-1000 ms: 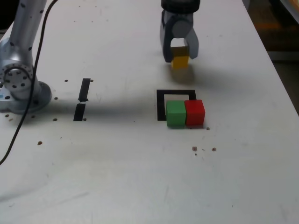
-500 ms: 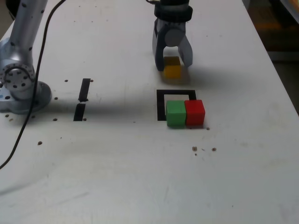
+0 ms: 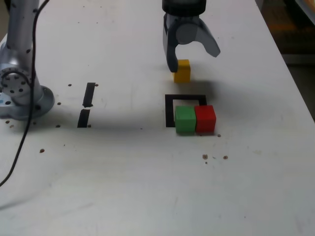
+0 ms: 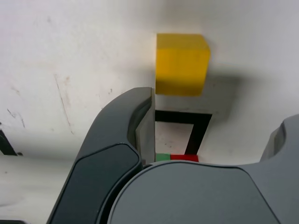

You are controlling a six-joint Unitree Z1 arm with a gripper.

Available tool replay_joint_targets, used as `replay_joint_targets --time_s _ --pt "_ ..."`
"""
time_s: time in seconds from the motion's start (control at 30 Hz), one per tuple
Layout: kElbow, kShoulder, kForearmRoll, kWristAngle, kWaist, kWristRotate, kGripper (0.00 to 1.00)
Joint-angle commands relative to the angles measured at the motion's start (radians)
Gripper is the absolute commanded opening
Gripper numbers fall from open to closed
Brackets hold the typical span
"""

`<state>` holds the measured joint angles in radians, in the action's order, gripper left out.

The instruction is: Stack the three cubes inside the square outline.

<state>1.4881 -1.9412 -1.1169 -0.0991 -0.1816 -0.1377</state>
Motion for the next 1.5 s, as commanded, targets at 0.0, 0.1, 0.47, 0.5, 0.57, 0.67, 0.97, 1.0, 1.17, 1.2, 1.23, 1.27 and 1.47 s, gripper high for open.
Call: replay_joint_targets --time_s 0.0,0.1,0.47,0.5,0.57,0.67,0.97,1.0,1.17,1.2,1.23,1.27,1.47 --pt "0.013 0.028 0.002 0.001 0.051 0.02 0.92" --pt "0.014 0.03 0.015 0.002 0.098 0.04 0.92" --pt "-0.016 -0.013 0.071 -0.012 0.145 0.067 0.92" --pt "-0.018 -0.016 0.075 -0.014 0.145 0.067 0.92" --pt "-0.021 -0.025 0.082 -0.021 0.145 0.067 0.92" --pt "-0.022 -0.041 0.093 -0.038 0.148 0.067 0.92" --pt "-0.012 -0.079 0.136 -0.084 0.173 0.067 0.92" --pt "-0.012 -0.08 0.139 -0.088 0.175 0.068 0.92" --pt "-0.023 -0.085 0.15 -0.108 0.196 0.084 0.92" --pt "-0.025 -0.086 0.152 -0.112 0.201 0.09 0.92" --pt "-0.028 -0.087 0.153 -0.116 0.207 0.096 0.92" --pt "-0.03 -0.088 0.155 -0.119 0.213 0.102 0.92" --pt "-0.034 -0.088 0.166 -0.132 0.246 0.137 0.92"
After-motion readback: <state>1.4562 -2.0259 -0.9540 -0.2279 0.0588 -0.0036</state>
